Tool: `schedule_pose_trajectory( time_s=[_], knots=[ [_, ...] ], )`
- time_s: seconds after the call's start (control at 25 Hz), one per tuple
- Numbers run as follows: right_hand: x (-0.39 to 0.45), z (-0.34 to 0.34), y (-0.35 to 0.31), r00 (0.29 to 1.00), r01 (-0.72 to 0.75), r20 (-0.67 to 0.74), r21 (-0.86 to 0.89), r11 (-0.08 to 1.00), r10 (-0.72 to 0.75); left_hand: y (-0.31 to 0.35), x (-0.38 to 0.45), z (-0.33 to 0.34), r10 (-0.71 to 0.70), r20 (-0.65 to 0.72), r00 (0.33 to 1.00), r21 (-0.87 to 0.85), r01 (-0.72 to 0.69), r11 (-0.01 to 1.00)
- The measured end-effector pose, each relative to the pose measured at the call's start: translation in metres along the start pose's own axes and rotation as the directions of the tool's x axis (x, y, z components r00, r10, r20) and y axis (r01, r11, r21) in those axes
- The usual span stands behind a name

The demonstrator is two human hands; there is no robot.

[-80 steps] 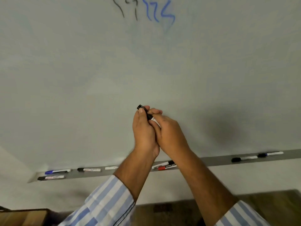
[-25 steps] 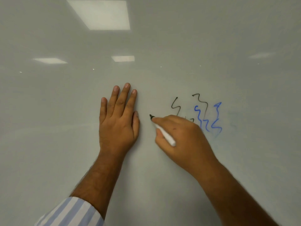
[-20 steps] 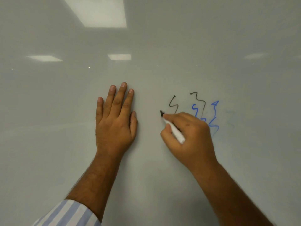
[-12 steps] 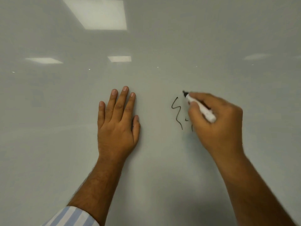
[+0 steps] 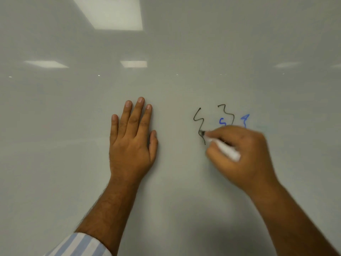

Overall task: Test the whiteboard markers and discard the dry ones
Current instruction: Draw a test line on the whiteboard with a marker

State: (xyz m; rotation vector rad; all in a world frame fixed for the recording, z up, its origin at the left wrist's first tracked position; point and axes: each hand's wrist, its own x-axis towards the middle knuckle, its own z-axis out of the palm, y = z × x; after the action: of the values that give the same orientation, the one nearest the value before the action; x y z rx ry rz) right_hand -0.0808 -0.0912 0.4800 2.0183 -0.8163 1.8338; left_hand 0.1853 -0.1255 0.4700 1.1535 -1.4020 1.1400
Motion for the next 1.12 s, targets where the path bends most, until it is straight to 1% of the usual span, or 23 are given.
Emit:
schedule_pose_trajectory(
  time_s=[0.08, 0.12, 0.16, 0.24, 0.36, 0.4, 0.48, 0.52, 0.56, 0.6, 0.64, 0.68, 0.72, 0.76, 0.8, 0.88, 0.92, 0.96, 1.04, 1.08, 1.12],
  knots=[
    [-0.023, 0.019, -0.008, 0.985, 0.136, 0.109, -0.019, 0.99, -0.133, 0.001, -0.001, 0.0, 0.005, -0.003, 1.0, 0.002, -0.005, 1.0],
    [-0.03, 0.029, -0.009, 0.981, 0.155, 0.119, -0.021, 0.988, -0.151, 0.001, 0.0, 0.0, 0.008, 0.002, 1.0, 0.001, -0.008, 1.0],
    [-0.035, 0.035, -0.008, 0.986, 0.137, 0.097, -0.015, 0.99, -0.135, 0.0, 0.0, -0.001, 0.011, 0.011, 1.0, 0.0, -0.011, 1.0],
    [-0.045, 0.041, -0.003, 0.996, 0.091, 0.003, -0.037, 0.995, -0.091, 0.0, -0.001, -0.001, 0.019, 0.024, 1.0, 0.008, -0.019, 1.0],
    [-0.063, 0.037, -0.002, 0.994, -0.01, -0.112, -0.162, 0.987, -0.008, 0.0, -0.003, -0.002, 0.023, 0.022, 0.999, 0.014, -0.023, 1.0],
    [-0.069, 0.035, -0.002, 0.994, -0.045, -0.106, -0.164, 0.985, 0.028, 0.001, -0.005, -0.002, 0.024, 0.022, 0.999, 0.014, -0.024, 1.0],
    [-0.081, 0.031, -0.004, 0.996, -0.085, -0.005, -0.153, 0.985, 0.085, 0.001, -0.008, -0.001, 0.02, 0.018, 1.0, 0.019, -0.021, 1.0],
    [-0.086, 0.028, -0.003, 0.993, -0.111, 0.024, -0.145, 0.983, 0.116, 0.002, -0.01, -0.001, 0.02, 0.02, 1.0, 0.017, -0.021, 1.0],
    [-0.091, 0.023, 0.001, 0.99, -0.142, 0.006, -0.133, 0.981, 0.144, 0.002, -0.013, 0.0, 0.02, 0.02, 1.0, 0.01, -0.021, 1.0],
    [-0.095, 0.017, 0.009, 0.983, -0.18, -0.058, -0.112, 0.977, 0.175, 0.002, -0.017, 0.0, 0.016, 0.019, 1.0, 0.006, -0.017, 1.0],
    [-0.1, 0.011, 0.019, 0.961, -0.241, -0.156, -0.075, 0.968, 0.227, 0.002, -0.023, 0.001, 0.01, 0.019, 1.0, 0.003, -0.01, 1.0],
    [-0.104, 0.005, 0.03, 0.917, -0.32, -0.257, -0.014, 0.947, 0.306, 0.003, -0.028, 0.002, 0.003, 0.018, 1.0, 0.0, -0.003, 1.0],
    [-0.107, 0.002, 0.039, 0.859, -0.397, -0.322, 0.075, 0.915, 0.399, 0.006, -0.035, 0.002, -0.005, 0.017, 1.0, 0.001, 0.005, 1.0],
    [-0.11, 0.001, 0.044, 0.821, -0.438, -0.336, 0.151, 0.886, 0.462, 0.008, -0.041, 0.003, -0.011, 0.016, 1.0, 0.004, 0.011, 1.0],
    [-0.114, 0.004, 0.045, 0.828, -0.429, -0.322, 0.164, 0.888, 0.459, 0.01, -0.047, 0.004, -0.015, 0.017, 1.0, 0.004, 0.015, 1.0],
    [-0.129, 0.013, 0.039, 0.923, -0.316, -0.22, 0.031, 0.948, 0.315, 0.011, -0.053, 0.006, -0.011, 0.016, 1.0, 0.008, 0.011, 1.0],
    [-0.135, 0.015, 0.036, 0.955, -0.251, -0.176, -0.045, 0.967, 0.24, 0.011, -0.054, 0.006, -0.008, 0.015, 1.0, 0.011, 0.008, 1.0],
    [-0.138, 0.013, 0.039, 0.962, -0.231, -0.171, -0.098, 0.968, 0.212, 0.011, -0.054, 0.006, -0.007, 0.017, 1.0, 0.01, 0.007, 1.0],
    [-0.138, 0.007, 0.046, 0.939, -0.295, -0.232, -0.164, 0.941, 0.254, 0.012, -0.058, 0.006, -0.01, 0.02, 1.0, 0.003, 0.01, 1.0],
    [-0.138, 0.007, 0.044, 0.942, -0.305, -0.206, -0.201, 0.931, 0.265, 0.013, -0.06, 0.007, -0.011, 0.018, 1.0, 0.005, 0.01, 1.0],
    [-0.138, 0.011, 0.039, 0.963, -0.264, -0.113, -0.212, 0.941, 0.244, 0.013, -0.061, 0.007, -0.011, 0.016, 1.0, 0.006, 0.011, 1.0]
  ],
)
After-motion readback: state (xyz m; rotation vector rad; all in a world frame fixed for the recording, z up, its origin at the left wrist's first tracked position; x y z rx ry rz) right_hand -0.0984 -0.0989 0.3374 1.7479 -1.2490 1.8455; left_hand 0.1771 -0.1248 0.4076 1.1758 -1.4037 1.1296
